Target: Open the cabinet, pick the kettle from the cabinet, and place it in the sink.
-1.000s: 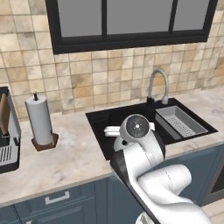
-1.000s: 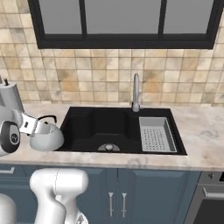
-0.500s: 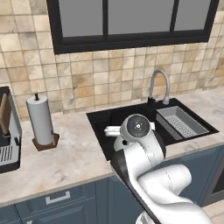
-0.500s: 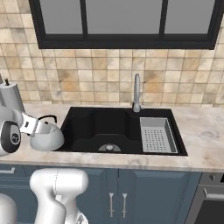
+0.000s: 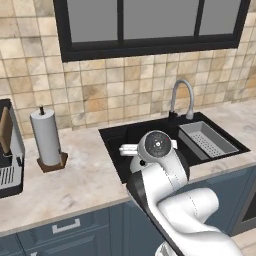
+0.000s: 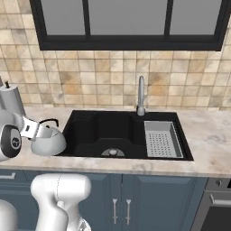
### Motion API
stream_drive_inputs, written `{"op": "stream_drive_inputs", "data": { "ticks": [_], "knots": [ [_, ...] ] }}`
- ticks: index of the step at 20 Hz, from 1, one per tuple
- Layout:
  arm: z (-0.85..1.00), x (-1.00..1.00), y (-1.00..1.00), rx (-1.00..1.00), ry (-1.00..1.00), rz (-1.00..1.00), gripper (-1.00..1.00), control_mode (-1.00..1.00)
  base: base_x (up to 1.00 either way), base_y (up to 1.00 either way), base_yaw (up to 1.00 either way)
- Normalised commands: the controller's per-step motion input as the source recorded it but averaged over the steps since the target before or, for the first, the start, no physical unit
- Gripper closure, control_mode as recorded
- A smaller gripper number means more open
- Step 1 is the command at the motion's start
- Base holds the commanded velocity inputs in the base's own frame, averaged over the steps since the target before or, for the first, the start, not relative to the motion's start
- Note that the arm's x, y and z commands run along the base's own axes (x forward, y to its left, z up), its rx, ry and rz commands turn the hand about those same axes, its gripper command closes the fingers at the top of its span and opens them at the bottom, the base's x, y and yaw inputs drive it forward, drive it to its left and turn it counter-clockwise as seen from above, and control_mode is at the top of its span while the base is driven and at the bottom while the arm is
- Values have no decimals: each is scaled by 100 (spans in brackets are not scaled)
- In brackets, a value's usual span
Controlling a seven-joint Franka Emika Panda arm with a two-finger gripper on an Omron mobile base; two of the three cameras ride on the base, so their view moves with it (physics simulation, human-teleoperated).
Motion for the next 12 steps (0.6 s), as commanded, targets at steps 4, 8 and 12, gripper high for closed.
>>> {"op": "stream_drive_inputs", "data": {
  "ticks": [4,8,12],
  "knots": [
    [0,0,0,0,0,0,100,100,0,0,0],
    [0,0,0,0,0,0,100,-100,0,0,0],
    [0,0,0,0,0,0,100,-100,0,0,0]
  ]
}}
